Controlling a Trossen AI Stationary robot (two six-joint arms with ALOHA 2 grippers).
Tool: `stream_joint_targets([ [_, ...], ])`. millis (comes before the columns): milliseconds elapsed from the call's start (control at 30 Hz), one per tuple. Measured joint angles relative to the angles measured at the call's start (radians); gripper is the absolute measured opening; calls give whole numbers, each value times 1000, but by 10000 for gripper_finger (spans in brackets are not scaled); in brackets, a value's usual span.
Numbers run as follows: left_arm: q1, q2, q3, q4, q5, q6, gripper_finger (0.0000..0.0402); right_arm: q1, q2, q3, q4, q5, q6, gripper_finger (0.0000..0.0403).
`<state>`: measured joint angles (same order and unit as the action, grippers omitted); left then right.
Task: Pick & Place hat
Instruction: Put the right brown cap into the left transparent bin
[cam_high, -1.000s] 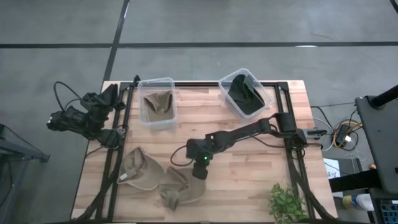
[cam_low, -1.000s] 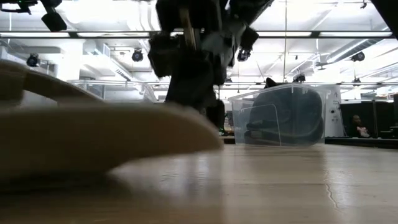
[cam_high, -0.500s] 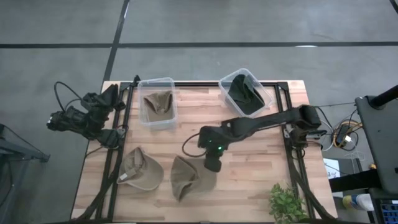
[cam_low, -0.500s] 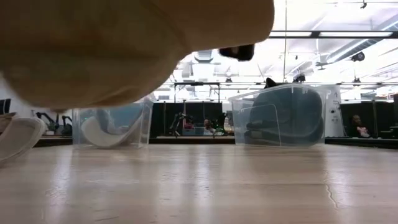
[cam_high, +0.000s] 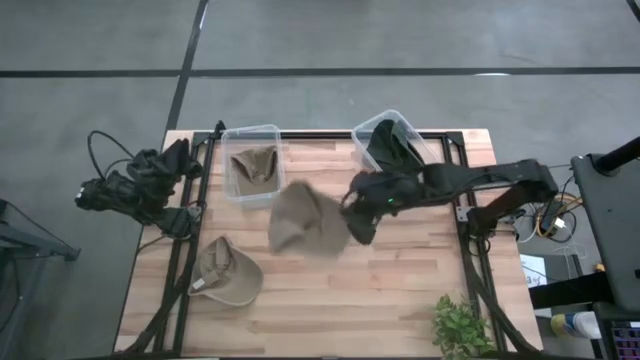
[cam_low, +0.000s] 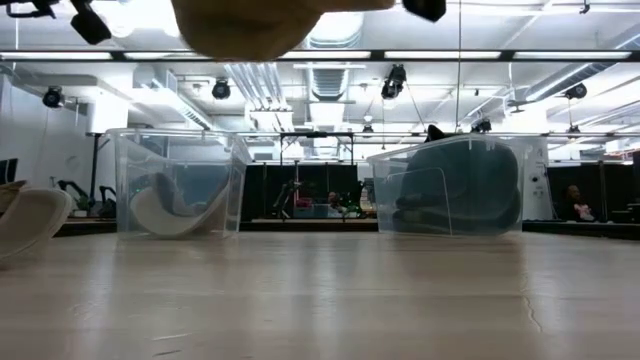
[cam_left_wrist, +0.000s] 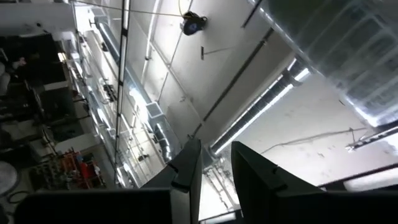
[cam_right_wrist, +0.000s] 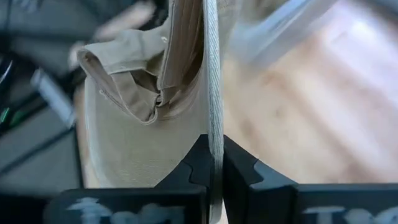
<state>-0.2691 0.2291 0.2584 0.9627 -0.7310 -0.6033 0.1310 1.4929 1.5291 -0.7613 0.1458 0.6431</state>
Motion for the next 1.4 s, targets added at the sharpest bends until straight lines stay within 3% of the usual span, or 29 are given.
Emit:
stream_joint_targets([
  [167, 0, 0, 0, -31, 43, 2, 80, 0, -53, 0, 60, 223, 53, 12],
  [333, 0, 3, -1, -215, 123, -6, 80, -1, -58, 0, 179, 412, 126, 12],
  [500, 0, 17, -1, -390, 133, -67, 80, -1, -24, 0, 290, 537, 120, 12],
  [733, 0, 74, -1, -489, 122, -173, 80, -13, 65, 0, 428, 689, 118, 12],
  [967, -2, 156, 26, -502, 190, -295, 81, -35, 185, 31, 650, 715, 52, 12],
  [1133, -1, 222, 85, -541, 188, -233, 97, -43, 287, 119, 637, 693, 52, 12],
  [1400, -1, 281, 261, -903, 52, -258, 173, -43, 406, 336, 450, 683, 53, 12],
])
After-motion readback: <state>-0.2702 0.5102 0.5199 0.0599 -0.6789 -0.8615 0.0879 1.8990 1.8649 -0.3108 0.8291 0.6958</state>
